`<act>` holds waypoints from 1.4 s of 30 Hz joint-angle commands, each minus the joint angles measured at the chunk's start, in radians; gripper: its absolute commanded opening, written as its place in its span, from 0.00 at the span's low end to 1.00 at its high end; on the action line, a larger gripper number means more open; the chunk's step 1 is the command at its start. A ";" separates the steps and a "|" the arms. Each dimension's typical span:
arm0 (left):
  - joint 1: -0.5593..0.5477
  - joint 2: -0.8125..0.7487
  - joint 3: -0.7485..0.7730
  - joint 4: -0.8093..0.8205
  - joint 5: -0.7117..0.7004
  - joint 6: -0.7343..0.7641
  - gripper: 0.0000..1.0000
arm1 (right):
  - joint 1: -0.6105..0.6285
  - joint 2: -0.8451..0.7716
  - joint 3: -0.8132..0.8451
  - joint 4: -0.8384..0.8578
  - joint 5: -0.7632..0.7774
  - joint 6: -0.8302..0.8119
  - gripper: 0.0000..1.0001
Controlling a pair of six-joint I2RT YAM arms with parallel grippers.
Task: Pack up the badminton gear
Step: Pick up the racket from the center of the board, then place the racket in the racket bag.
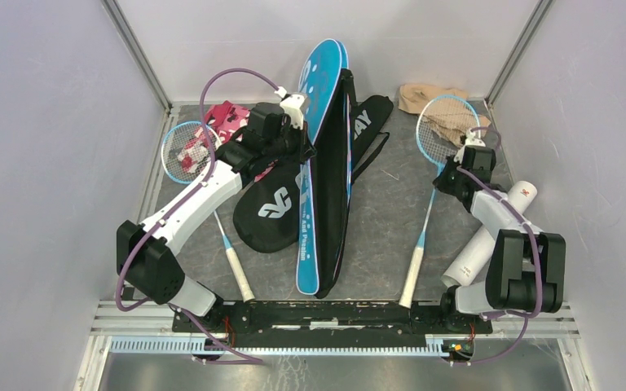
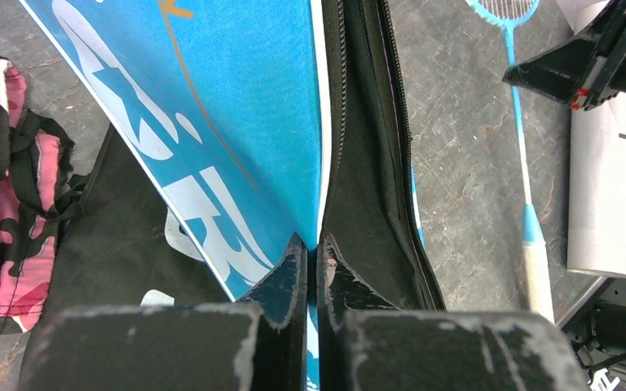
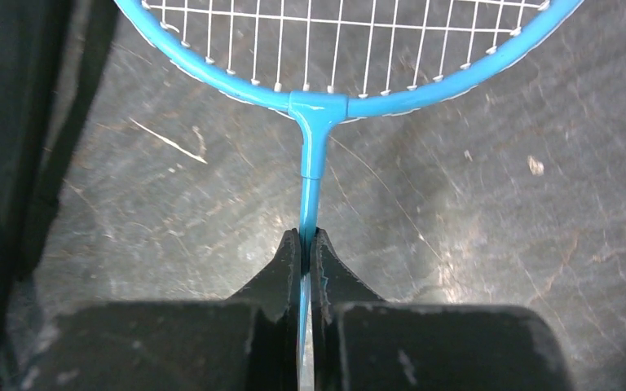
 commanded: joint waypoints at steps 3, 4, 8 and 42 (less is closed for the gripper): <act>0.031 -0.028 0.045 0.063 -0.112 0.018 0.02 | 0.035 0.017 0.168 0.016 -0.092 -0.019 0.00; 0.044 -0.026 0.048 0.062 -0.124 0.009 0.02 | 0.046 0.036 0.213 -0.006 -0.098 -0.035 0.00; 0.097 -0.015 0.057 0.058 -0.140 -0.040 0.02 | 0.075 0.112 0.374 -0.084 -0.129 -0.085 0.00; 0.171 0.066 -0.047 0.201 0.010 -0.217 0.02 | 0.639 0.118 0.440 -0.414 0.213 -0.589 0.00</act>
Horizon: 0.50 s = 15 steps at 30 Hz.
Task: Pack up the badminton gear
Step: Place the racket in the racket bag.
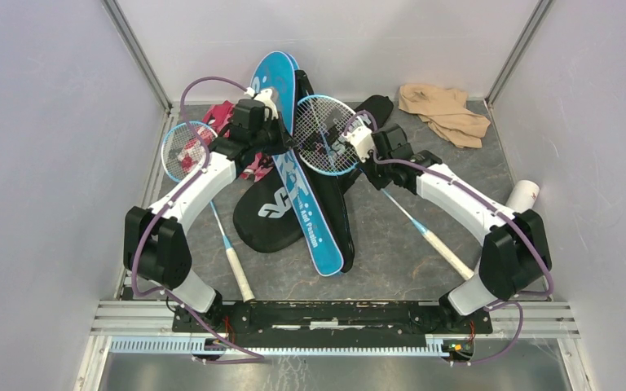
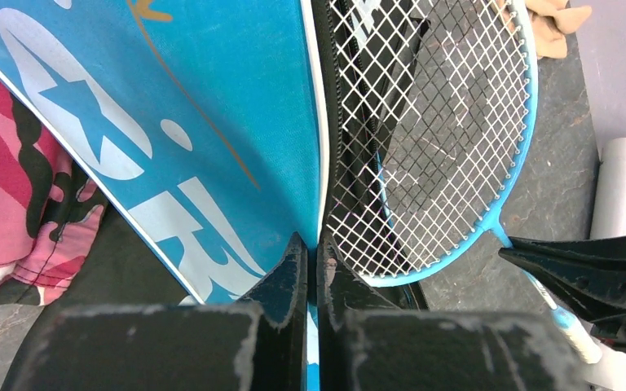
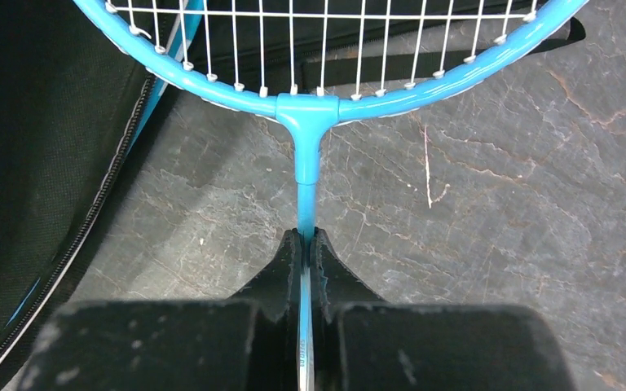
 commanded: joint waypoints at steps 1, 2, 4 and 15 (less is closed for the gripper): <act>0.001 -0.023 -0.002 0.102 0.034 -0.008 0.02 | 0.043 -0.009 -0.008 0.003 0.154 -0.029 0.00; 0.000 -0.026 -0.008 0.109 0.036 -0.006 0.02 | 0.049 -0.008 -0.008 0.004 0.169 -0.032 0.00; -0.001 -0.033 -0.021 0.124 0.057 0.004 0.02 | 0.061 -0.006 0.001 0.004 0.181 -0.037 0.00; -0.002 0.006 -0.053 0.202 0.258 0.005 0.02 | 0.165 0.073 0.105 0.004 0.131 -0.031 0.00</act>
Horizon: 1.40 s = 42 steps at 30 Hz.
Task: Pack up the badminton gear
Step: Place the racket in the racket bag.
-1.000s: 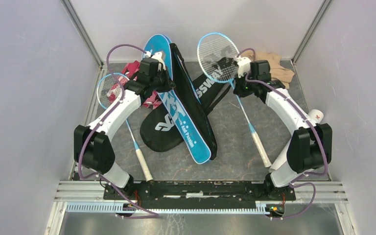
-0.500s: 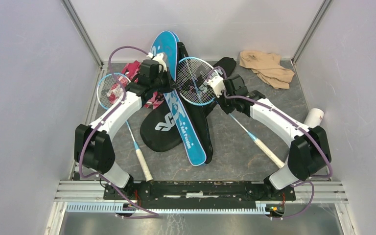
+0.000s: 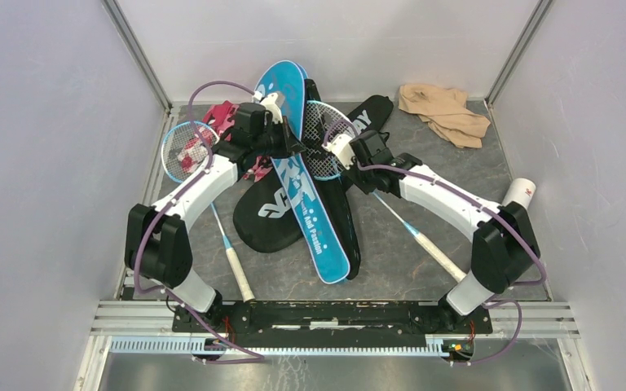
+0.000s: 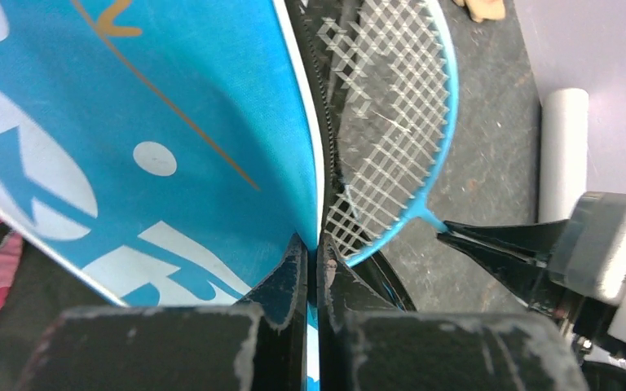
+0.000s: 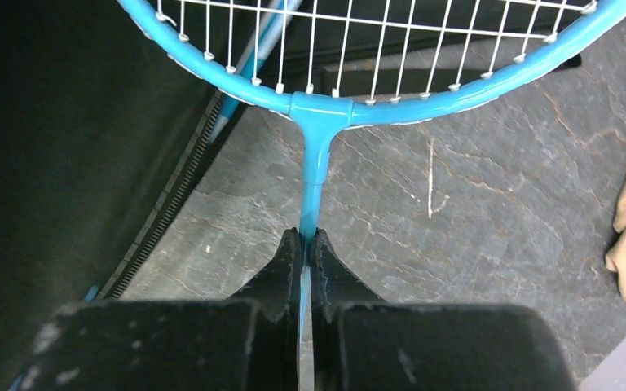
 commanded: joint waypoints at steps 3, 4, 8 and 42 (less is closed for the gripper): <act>-0.003 0.000 -0.037 0.178 0.176 -0.018 0.02 | 0.031 0.051 0.115 0.028 -0.090 0.024 0.00; -0.004 0.002 -0.045 0.193 0.200 -0.030 0.02 | 0.031 0.067 0.134 0.029 -0.116 0.035 0.00; -0.011 0.012 -0.090 0.261 0.287 -0.051 0.02 | 0.032 0.121 0.203 0.041 -0.226 0.062 0.00; -0.017 -0.066 -0.298 0.383 0.225 0.008 0.02 | -0.195 0.246 0.030 0.179 -0.789 0.027 0.57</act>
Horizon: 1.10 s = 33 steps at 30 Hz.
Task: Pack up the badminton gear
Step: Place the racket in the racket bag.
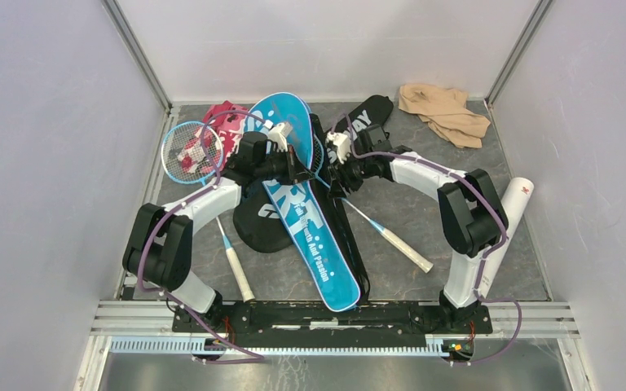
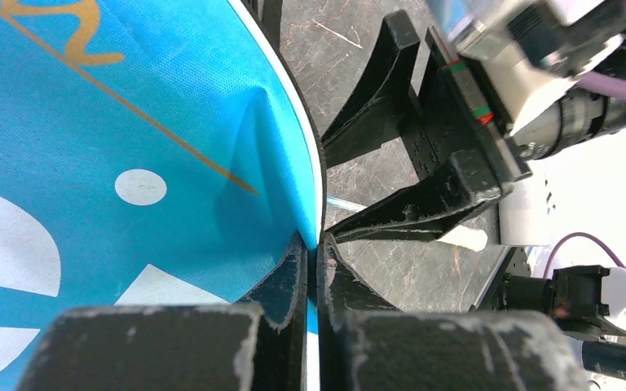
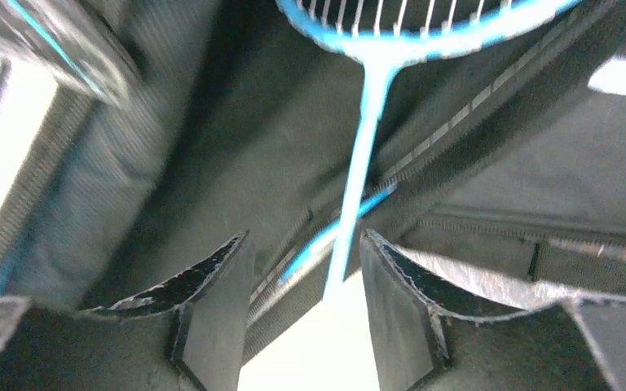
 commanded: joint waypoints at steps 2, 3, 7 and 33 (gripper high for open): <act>-0.005 -0.045 0.022 0.066 -0.015 0.051 0.02 | -0.072 -0.086 -0.073 -0.069 -0.032 -0.143 0.63; -0.005 -0.045 0.025 0.064 -0.015 0.054 0.02 | -0.083 -0.097 -0.084 -0.087 -0.034 -0.172 0.66; -0.005 -0.049 0.035 0.057 -0.016 0.073 0.02 | -0.119 -0.135 -0.109 -0.169 -0.051 -0.282 0.72; -0.004 -0.017 0.047 0.054 0.019 0.132 0.02 | -0.122 -0.065 -0.165 -0.248 -0.270 -0.370 0.05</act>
